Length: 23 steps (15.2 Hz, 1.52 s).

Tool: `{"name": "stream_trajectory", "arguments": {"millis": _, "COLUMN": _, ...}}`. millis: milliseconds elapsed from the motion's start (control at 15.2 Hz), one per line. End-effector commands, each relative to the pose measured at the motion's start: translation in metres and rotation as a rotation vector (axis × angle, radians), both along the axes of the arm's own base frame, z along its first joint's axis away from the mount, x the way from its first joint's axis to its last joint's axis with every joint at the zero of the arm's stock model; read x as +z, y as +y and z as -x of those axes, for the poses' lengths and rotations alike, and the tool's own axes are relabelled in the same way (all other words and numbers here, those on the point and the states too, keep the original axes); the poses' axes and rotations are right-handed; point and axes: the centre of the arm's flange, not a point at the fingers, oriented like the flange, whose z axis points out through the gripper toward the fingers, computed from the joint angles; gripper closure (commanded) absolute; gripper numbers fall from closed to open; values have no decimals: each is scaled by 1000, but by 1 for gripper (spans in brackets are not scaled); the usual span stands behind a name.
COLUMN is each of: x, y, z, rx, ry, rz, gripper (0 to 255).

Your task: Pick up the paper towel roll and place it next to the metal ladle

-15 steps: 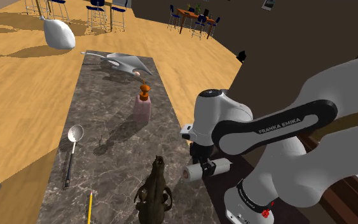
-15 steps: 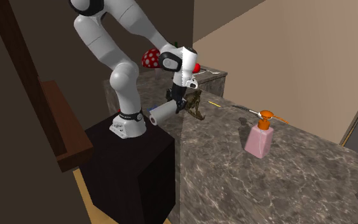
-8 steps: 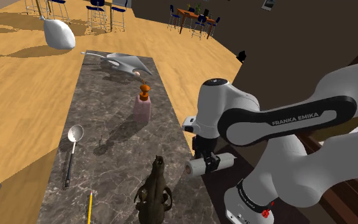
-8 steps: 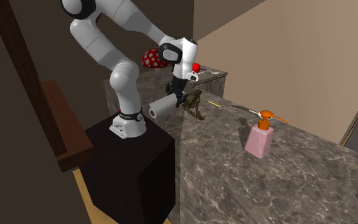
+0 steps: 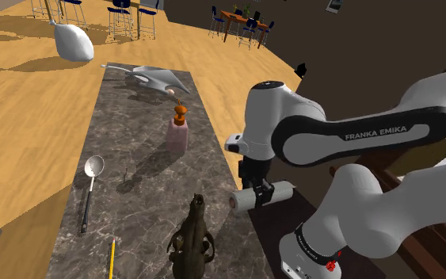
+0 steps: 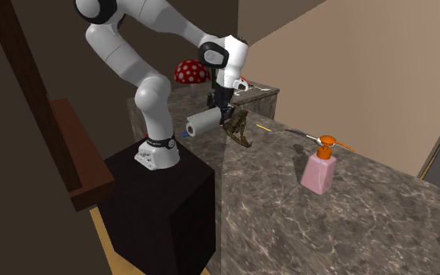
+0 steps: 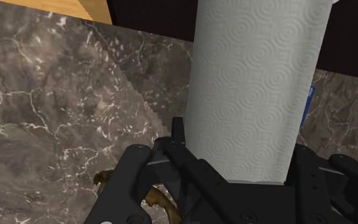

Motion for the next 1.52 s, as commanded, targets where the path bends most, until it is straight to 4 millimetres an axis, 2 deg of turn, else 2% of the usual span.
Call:
{"name": "stream_trajectory", "arguments": {"millis": 0, "x": 0, "y": 12, "z": -19, "rx": 0, "ry": 1, "rz": 0, "gripper": 255}}
{"name": "stream_trajectory", "arguments": {"millis": 1452, "x": 2, "y": 168, "z": -264, "rx": 0, "ry": 1, "rz": 0, "gripper": 255}}
